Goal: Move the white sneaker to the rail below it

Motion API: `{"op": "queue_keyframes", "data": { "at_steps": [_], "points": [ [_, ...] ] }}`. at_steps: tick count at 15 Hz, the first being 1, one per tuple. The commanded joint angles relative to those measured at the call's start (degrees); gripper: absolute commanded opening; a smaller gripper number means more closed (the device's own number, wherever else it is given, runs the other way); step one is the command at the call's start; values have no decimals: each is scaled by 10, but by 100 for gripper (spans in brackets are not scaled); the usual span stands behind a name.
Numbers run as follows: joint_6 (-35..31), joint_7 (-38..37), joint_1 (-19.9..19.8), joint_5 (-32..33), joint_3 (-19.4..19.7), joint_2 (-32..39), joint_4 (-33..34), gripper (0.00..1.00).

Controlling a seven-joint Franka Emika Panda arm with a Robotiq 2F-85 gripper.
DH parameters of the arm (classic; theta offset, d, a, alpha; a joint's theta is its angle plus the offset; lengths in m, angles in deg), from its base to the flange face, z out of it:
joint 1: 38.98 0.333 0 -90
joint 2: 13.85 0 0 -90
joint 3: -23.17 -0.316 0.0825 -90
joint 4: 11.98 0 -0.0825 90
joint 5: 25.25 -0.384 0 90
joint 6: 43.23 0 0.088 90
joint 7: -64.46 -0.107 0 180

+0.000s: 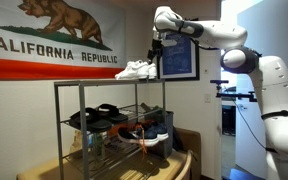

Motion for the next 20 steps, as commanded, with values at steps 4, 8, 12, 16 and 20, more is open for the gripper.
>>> {"op": "queue_keyframes", "data": {
  "at_steps": [4, 8, 12, 16, 20],
  "points": [
    [18, -9, -7, -33, -1, -4, -11, 100],
    [20, -8, -1, -37, -6, -4, -6, 100],
    [21, -7, 2, -46, -9, -5, -25, 100],
    [24, -8, -2, -45, -5, -13, -57, 100],
    [20, -9, -6, -46, -2, -16, -85, 66]
  ]
}}
